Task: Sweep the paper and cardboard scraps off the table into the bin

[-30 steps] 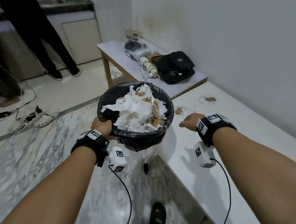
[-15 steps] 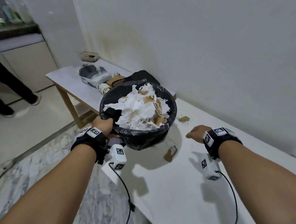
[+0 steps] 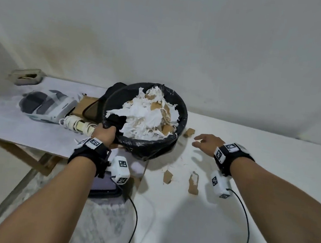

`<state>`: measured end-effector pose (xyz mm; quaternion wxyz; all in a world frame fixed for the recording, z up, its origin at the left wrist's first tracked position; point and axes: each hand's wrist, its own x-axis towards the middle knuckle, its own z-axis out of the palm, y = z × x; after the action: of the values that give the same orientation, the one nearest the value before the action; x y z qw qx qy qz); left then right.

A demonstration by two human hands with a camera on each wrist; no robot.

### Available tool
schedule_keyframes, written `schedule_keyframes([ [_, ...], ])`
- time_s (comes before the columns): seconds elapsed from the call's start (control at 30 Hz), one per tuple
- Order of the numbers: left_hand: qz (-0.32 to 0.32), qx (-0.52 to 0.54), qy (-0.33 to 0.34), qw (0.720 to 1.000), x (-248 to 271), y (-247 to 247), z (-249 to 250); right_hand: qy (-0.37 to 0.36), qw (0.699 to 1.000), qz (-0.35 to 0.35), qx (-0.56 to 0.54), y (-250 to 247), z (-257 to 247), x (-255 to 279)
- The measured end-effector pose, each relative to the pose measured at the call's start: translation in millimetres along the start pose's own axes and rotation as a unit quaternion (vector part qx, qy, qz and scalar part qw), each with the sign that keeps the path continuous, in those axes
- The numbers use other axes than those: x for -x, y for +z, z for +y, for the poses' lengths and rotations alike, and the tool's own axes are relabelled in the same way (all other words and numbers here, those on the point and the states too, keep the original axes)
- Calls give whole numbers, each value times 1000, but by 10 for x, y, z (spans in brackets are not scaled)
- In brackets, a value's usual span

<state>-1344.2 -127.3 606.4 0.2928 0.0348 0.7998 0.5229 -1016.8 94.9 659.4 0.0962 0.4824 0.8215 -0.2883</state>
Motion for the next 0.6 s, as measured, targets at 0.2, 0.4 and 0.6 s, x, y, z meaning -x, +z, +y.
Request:
schedule_keyframes([
  [0.2,-61,-101,36,992,-1041,79,266,85,995,-2,-45,289,-64,22],
  [0.4,-107,-81,35,990,-1258,254,664,116,991,-9,-73,320,-23,-285],
  [0.6,-107,-42,6,993,-1477,397,751,85,994,3,-69,281,13,-1018],
])
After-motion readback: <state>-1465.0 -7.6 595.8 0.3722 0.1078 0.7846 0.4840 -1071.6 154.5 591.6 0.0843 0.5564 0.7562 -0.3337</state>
